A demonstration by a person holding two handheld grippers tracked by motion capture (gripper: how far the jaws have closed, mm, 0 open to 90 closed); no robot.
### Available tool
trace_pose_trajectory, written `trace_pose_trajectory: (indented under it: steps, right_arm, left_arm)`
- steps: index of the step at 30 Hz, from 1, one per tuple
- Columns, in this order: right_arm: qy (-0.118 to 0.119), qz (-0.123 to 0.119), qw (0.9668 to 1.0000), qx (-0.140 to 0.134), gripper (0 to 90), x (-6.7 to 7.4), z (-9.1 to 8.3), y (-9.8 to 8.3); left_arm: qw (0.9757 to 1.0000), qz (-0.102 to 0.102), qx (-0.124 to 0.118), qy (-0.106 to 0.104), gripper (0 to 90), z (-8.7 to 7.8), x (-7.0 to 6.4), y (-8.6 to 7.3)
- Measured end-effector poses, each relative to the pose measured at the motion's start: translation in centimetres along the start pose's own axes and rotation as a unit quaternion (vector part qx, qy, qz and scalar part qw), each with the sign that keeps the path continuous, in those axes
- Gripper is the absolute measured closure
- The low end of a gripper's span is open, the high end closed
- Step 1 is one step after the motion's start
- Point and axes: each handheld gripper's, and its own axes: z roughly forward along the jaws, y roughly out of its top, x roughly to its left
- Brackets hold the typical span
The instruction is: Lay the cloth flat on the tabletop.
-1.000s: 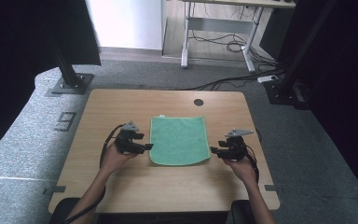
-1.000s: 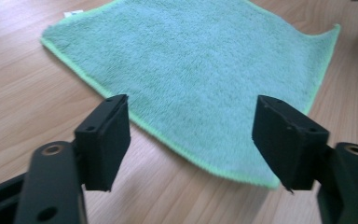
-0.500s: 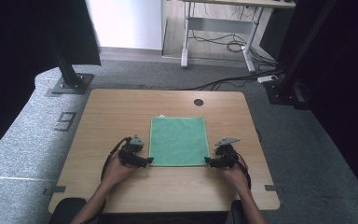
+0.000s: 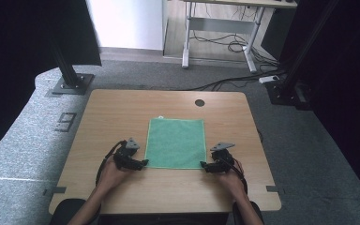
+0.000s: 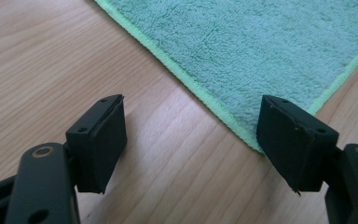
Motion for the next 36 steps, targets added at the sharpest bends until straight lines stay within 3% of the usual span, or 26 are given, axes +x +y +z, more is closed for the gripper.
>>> trace_pose_trajectory:
  steps: [12, 15, 22, 28, 32, 36]
  right_arm:
    - [0.001, 0.000, 0.9999, -0.014, 29.0, 1.3, -0.4, -0.8]
    - [0.002, 0.000, 0.9998, -0.019, 27.0, 1.2, -0.3, -0.9]
    - [0.008, 0.015, 0.9994, -0.030, 25.7, 0.8, -0.5, -1.1]
    - [0.006, 0.026, 0.9984, -0.050, 18.4, 0.1, -2.3, -1.3]
    - [0.007, 0.040, 0.9979, -0.051, 14.4, -0.3, -3.2, -2.2]
    - [0.000, 0.041, 0.9984, -0.039, 12.4, -0.7, -3.0, -2.9]
  left_arm:
    - [0.9995, -0.017, -0.021, 0.015, 19.2, -0.5, -0.3, -1.4]
    - [0.9990, -0.022, -0.032, 0.022, 17.2, -0.5, -0.5, -1.8]
    - [0.9992, -0.028, -0.023, 0.017, 14.8, -0.8, -0.6, -1.5]
    - [0.9989, -0.019, -0.040, 0.013, 14.4, -2.4, -1.2, -1.6]
    - [0.9993, -0.004, -0.023, 0.027, 12.0, -3.1, -1.3, -2.7]
    - [0.9993, -0.008, -0.005, 0.037, 11.7, -3.3, -0.6, -3.9]
